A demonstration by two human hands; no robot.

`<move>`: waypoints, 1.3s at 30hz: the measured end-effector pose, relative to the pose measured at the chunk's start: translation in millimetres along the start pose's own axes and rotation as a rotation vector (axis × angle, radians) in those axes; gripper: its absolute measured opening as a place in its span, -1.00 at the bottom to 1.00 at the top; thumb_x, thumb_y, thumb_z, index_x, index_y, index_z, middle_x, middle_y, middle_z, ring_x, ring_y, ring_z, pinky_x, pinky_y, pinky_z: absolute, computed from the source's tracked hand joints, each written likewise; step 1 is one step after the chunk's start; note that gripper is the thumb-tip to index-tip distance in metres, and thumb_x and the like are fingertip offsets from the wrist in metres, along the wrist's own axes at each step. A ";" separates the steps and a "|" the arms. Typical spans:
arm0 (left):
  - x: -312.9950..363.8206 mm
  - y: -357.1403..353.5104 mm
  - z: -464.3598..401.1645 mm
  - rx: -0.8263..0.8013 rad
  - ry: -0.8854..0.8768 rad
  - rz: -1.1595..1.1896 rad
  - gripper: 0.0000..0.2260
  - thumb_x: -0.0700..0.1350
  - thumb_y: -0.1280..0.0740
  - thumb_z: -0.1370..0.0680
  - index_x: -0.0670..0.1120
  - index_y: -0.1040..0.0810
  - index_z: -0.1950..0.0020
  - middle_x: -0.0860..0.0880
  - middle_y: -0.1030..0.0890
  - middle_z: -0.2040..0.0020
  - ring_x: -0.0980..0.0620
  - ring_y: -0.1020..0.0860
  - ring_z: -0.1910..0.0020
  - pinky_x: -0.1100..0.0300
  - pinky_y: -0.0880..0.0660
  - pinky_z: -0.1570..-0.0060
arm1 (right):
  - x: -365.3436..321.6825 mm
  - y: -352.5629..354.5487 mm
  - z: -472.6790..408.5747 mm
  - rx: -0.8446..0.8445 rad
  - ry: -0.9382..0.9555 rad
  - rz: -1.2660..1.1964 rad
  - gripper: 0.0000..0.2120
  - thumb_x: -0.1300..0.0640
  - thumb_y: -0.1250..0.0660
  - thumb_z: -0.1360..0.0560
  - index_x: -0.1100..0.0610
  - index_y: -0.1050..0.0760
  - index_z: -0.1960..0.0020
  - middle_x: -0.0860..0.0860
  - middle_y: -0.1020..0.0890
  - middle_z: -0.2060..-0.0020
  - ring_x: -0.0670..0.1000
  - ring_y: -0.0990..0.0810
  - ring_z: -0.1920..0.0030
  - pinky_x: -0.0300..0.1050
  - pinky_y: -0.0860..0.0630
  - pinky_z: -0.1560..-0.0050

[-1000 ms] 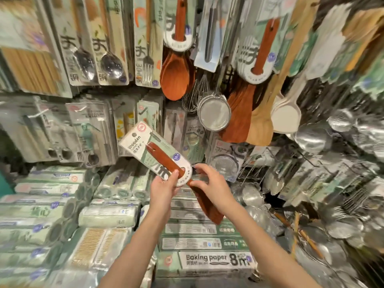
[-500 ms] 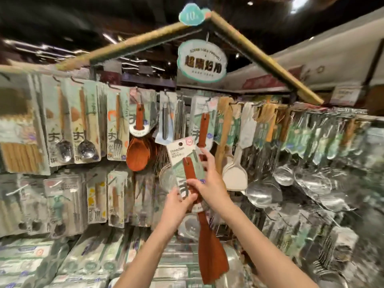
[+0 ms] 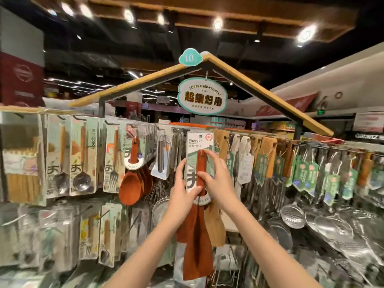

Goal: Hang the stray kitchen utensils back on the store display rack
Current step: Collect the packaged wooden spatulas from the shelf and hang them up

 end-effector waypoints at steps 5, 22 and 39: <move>-0.6 -5.1 -26.4 -0.036 0.008 -0.051 -0.26 -0.26 -0.35 -0.48 0.27 -0.07 -0.46 0.04 -0.51 -0.28 -0.02 -0.55 -0.17 -0.08 -0.53 -0.13 | 7.3 -1.1 -21.2 0.008 -0.038 -0.002 -0.43 0.27 -0.31 -0.50 -0.20 -0.27 -0.37 0.03 -0.29 -0.42 0.06 -0.15 -0.49 -0.17 -0.22 -0.30; -39.3 -21.4 -60.8 -0.195 0.153 -0.296 -0.14 -0.34 -0.29 -0.49 0.10 0.22 -0.52 -0.18 -0.30 -0.44 -0.15 -0.58 0.11 -0.03 -0.53 0.16 | 40.8 -20.0 -53.7 0.044 -0.118 0.177 -0.47 0.30 -0.34 -0.48 -0.03 -0.32 -0.38 0.07 -0.34 -0.14 -0.03 -0.43 -0.01 -0.18 -0.35 -0.16; -103.7 -6.4 59.0 -0.314 0.041 -0.538 -0.50 -0.16 -0.32 -0.52 -0.04 -0.28 -0.44 -0.05 -0.37 -0.39 0.02 -0.30 -0.38 0.21 -0.19 -0.32 | 125.4 -60.1 141.6 -0.358 -0.103 0.550 -0.50 0.01 -0.27 -0.55 0.01 -0.26 -0.46 0.07 -0.36 -0.34 0.05 -0.24 -0.37 -0.07 -0.20 -0.36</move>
Point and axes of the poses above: each hand's wrist, its own z-axis away from the middle knuckle, its own y-axis out of the back of the hand, x = y × z, the point moved 10 cm from there along -z, towards the middle knuckle
